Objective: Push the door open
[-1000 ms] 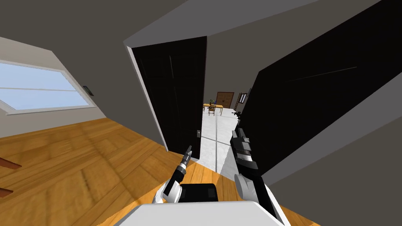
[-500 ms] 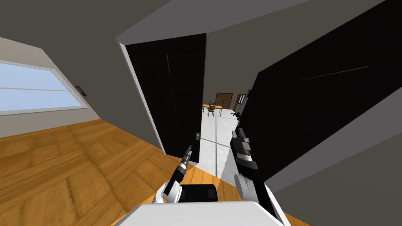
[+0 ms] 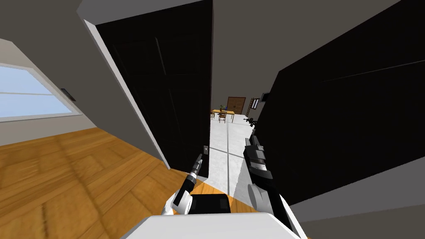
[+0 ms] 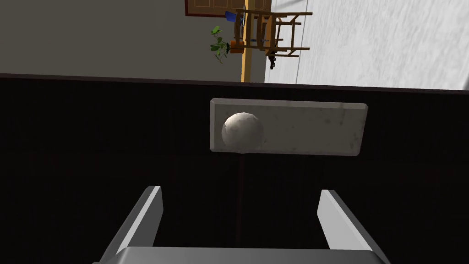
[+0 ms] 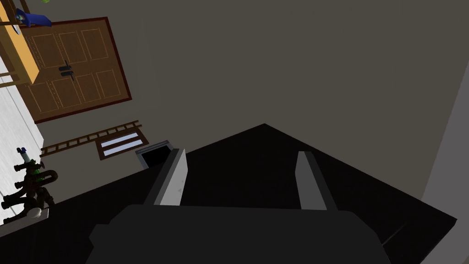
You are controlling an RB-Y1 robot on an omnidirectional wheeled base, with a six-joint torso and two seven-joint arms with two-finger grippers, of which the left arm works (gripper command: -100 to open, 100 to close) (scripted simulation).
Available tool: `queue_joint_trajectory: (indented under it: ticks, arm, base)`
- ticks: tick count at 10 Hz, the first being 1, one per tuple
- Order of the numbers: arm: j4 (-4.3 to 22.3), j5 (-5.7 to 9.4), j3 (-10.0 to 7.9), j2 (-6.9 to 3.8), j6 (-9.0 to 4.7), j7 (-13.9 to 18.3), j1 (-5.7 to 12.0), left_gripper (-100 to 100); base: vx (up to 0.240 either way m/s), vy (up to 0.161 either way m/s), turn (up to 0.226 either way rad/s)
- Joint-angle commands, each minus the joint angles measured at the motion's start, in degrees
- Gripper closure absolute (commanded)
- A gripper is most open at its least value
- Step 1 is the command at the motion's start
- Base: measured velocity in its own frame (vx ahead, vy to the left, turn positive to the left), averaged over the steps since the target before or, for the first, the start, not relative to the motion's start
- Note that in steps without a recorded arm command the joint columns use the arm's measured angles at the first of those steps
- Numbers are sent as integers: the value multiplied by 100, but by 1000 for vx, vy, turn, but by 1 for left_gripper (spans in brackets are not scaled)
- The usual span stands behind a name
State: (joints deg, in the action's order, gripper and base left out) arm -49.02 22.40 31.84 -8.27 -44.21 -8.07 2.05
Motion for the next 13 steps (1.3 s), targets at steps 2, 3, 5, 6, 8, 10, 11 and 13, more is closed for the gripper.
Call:
queue_joint_trajectory:
  ticks: [2,3,5,6,8,10,11,13]
  arm:
    - [67,-16,-63,39,-18,5,24,-100]
    - [91,-21,-83,51,-25,9,33,-100]
    - [136,-31,-121,72,-39,15,49,-100]
    - [115,-27,-109,65,-28,10,43,-100]
    - [115,-27,-109,65,-28,10,43,100]
    - [115,-27,-109,65,-28,10,43,100]
    - [115,-27,-109,65,-28,10,43,100]
    - [154,-15,-185,70,-13,-6,42,100]
  base:
    - [186,-57,-29]
    - [191,-46,-35]
    - [202,-62,-30]
    - [85,-23,6]
    - [-25,5,-6]
    - [-17,6,-2]
    - [-8,0,3]
    - [50,-16,7]
